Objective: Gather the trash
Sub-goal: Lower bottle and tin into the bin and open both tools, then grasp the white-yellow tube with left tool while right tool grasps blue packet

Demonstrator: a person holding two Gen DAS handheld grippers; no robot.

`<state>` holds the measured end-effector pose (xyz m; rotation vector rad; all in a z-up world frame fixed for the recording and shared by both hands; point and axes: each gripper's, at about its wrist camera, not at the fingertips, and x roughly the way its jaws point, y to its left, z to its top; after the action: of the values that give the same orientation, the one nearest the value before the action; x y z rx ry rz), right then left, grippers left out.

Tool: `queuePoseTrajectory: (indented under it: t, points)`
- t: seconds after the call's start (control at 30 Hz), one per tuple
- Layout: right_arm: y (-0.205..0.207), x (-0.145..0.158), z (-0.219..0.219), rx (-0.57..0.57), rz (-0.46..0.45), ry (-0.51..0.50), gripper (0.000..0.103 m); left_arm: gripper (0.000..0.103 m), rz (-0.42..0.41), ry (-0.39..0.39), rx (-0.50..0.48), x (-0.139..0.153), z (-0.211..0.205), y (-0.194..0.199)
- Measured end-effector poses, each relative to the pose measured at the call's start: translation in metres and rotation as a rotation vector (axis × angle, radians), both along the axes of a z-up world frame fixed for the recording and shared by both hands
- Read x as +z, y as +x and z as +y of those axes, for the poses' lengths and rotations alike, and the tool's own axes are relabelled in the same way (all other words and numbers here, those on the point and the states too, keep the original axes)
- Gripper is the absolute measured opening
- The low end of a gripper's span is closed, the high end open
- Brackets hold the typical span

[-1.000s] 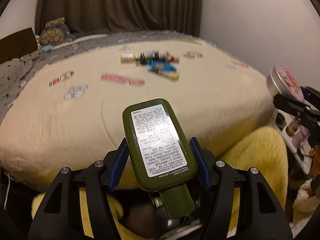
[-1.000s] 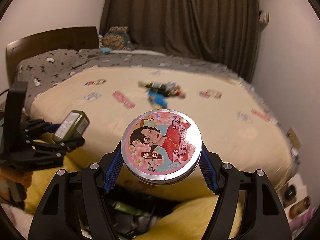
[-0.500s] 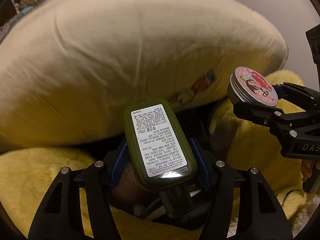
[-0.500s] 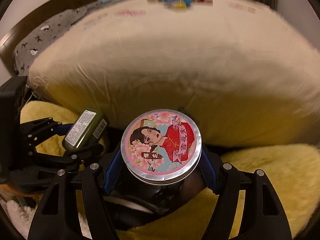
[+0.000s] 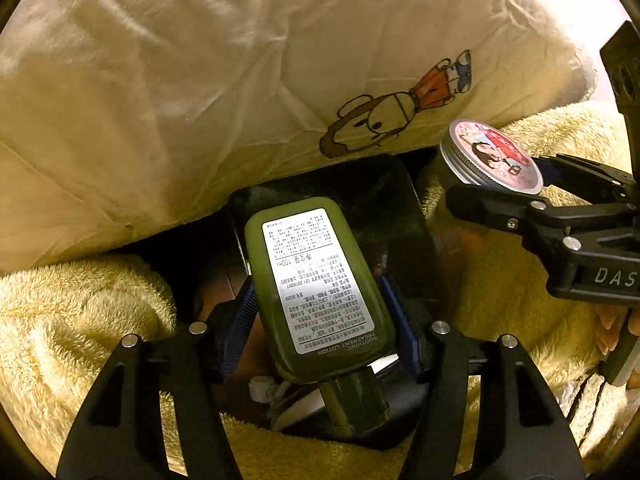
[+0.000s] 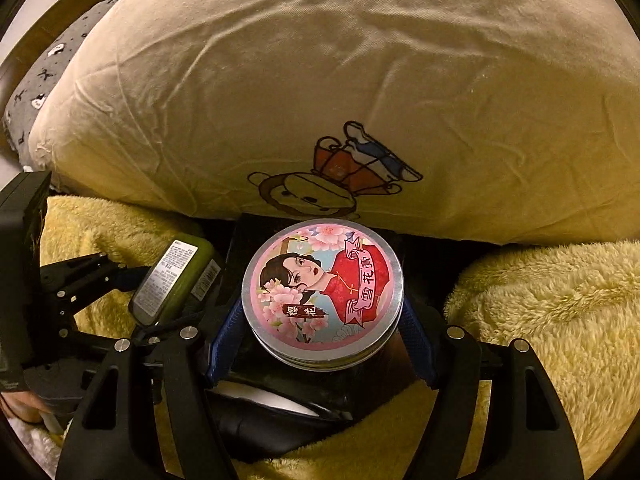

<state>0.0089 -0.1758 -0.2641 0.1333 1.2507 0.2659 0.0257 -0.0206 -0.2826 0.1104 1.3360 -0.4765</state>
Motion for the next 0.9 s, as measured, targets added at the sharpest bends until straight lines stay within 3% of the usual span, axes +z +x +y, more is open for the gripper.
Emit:
queuePoseTrajectory:
  t: [0.1, 0.27, 0.67, 0.9]
  points:
    - [0.003, 0.004, -0.003, -0.001, -0.012, 0.002, 0.084, 0.068, -0.012, 0.012, 0.013, 0.005, -0.004, 0.002]
    - [0.004, 0.024, -0.016, -0.033, -0.082, 0.013, 0.086, 0.08, -0.091, 0.029, 0.036, 0.023, -0.002, 0.0]
    - [0.005, 0.117, -0.036, -0.072, -0.38, -0.042, 0.089, 0.084, -0.313, 0.0, 0.095, 0.104, 0.017, 0.012]
    - [0.046, 0.154, -0.05, -0.099, -0.522, -0.086, 0.089, 0.086, -0.48, 0.006, 0.136, 0.153, 0.026, 0.037]
